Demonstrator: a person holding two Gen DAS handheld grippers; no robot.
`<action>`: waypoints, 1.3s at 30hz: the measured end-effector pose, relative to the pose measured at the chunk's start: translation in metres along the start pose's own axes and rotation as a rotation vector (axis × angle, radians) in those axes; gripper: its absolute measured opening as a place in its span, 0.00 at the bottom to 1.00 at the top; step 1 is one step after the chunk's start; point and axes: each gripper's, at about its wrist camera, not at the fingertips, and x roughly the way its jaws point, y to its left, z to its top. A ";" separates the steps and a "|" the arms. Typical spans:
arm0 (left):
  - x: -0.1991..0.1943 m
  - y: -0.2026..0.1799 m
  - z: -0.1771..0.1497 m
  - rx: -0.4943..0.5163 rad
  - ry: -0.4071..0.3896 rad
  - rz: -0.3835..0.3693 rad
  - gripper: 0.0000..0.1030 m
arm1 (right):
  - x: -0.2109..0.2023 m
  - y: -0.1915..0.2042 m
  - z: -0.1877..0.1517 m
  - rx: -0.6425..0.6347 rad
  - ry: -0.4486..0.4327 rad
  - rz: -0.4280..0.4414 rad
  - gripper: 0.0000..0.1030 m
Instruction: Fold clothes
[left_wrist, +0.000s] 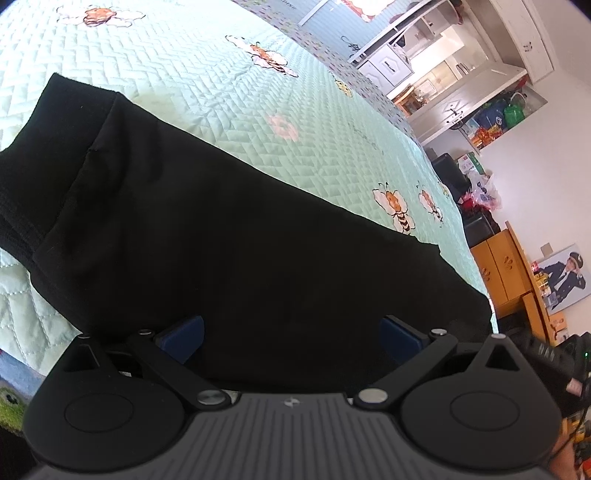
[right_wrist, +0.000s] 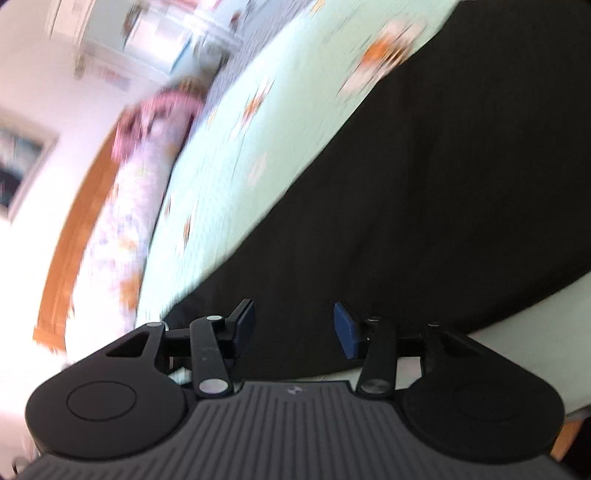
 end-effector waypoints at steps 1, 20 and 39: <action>0.000 -0.001 0.000 0.002 0.000 0.004 1.00 | -0.012 -0.011 0.008 0.028 -0.043 -0.006 0.48; -0.031 0.026 0.014 -0.312 -0.081 -0.081 1.00 | -0.061 -0.059 0.028 0.134 -0.180 0.149 0.58; -0.088 0.095 0.031 -0.507 -0.240 -0.008 1.00 | -0.016 -0.060 -0.003 0.204 0.032 0.184 0.61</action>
